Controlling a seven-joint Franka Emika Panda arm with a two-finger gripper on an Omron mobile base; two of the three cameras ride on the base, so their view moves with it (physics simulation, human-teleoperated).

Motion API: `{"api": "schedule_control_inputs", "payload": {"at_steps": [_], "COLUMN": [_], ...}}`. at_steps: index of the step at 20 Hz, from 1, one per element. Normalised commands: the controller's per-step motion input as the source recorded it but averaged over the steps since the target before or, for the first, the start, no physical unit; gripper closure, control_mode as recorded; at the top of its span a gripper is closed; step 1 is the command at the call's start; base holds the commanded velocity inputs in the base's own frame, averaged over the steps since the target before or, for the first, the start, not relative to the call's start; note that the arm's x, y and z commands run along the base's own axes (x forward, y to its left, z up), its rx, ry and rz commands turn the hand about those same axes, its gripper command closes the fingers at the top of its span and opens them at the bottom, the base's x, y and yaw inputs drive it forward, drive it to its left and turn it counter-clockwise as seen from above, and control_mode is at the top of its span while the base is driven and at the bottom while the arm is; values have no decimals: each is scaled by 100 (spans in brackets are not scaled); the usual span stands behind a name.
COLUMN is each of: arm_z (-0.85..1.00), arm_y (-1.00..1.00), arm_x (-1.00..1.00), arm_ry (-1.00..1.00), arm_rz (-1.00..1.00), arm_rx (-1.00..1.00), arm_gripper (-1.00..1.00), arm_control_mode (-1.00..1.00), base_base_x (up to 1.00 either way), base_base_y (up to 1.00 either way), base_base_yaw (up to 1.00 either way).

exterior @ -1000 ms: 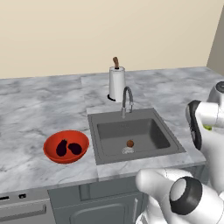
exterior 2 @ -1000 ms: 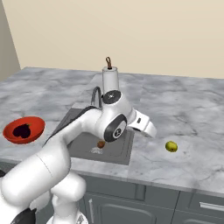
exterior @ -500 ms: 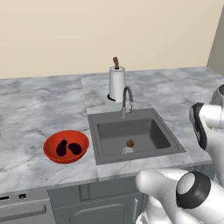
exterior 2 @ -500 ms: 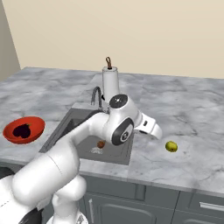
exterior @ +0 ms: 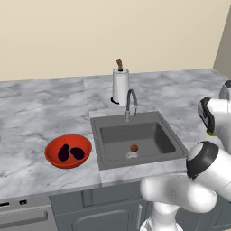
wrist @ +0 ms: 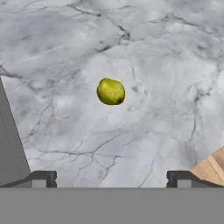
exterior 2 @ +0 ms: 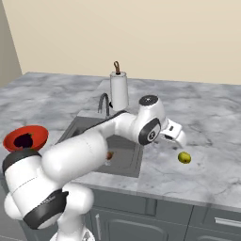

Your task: There is a mixed pile of frozen fruits and vegetables on the counter. Locate all the frozen vegetables and place the items in a bowl on the counter. Take all the frozen fruits and defrost them in a running sink.

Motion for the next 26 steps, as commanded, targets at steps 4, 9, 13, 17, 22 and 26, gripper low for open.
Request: {"api": "schedule_control_inputs", "payload": {"at_steps": [4, 9, 13, 17, 22, 26], "arm_z": [-31, -34, -32, -41, -38, -18], "arm_y": [-26, -22, -13, -11, -36, -19], "arm_x": [23, 27, 28, 31, 27, 35], "arm_ry": [8, 6, 5, 3, 3, 0], "arm_rz": [0, 0, 0, 0, 0, 0], "arm_rx": [5, 4, 3, 0, 0, 0], "arm_gripper": [-100, -100, -100, -100, -100, -100], "arm_control_mode": [-100, -100, -100, -100, -100, -100], "base_base_x": [0, 0, 0, 0, 0, 0], "base_base_y": [0, 0, 0, 0, 0, 0], "base_base_yaw": [0, 0, 0, 0, 0, 0]}}
